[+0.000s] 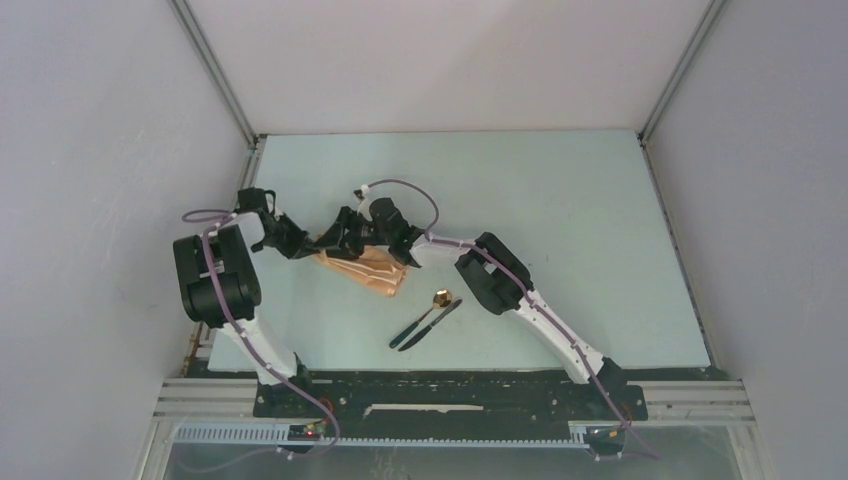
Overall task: Fold the napkin into a case and place the utensils inside
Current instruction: Grasp the top corner of the smaller rectangle folded napkin from the folded napkin.
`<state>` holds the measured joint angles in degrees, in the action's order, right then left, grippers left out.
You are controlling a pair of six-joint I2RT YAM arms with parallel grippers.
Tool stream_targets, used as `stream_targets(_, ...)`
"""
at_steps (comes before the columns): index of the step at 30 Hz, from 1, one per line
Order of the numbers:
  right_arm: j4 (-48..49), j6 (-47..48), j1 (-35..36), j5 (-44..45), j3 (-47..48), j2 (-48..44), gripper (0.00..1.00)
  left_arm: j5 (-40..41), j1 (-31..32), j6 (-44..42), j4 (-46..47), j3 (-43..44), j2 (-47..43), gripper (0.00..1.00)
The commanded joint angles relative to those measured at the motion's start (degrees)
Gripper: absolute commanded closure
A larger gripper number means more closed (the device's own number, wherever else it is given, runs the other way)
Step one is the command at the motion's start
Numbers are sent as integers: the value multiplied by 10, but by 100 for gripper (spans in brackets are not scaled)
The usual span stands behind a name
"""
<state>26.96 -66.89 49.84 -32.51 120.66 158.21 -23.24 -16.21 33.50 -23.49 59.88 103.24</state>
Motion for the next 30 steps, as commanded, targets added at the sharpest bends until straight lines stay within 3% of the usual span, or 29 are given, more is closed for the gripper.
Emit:
stream_targets(1, -42, 38, 4, -11, -32, -24, 32, -1, 5, -7, -4, 11, 25, 84)
stream_targets(19, -204, 250, 5, 33, -96, -192, 33, 17, 6, -31, -18, 10, 33, 86)
stream_targets(30, -292, 261, -13, 51, 116, -44, 52, 17, 6, -34, -21, 8, 16, 85)
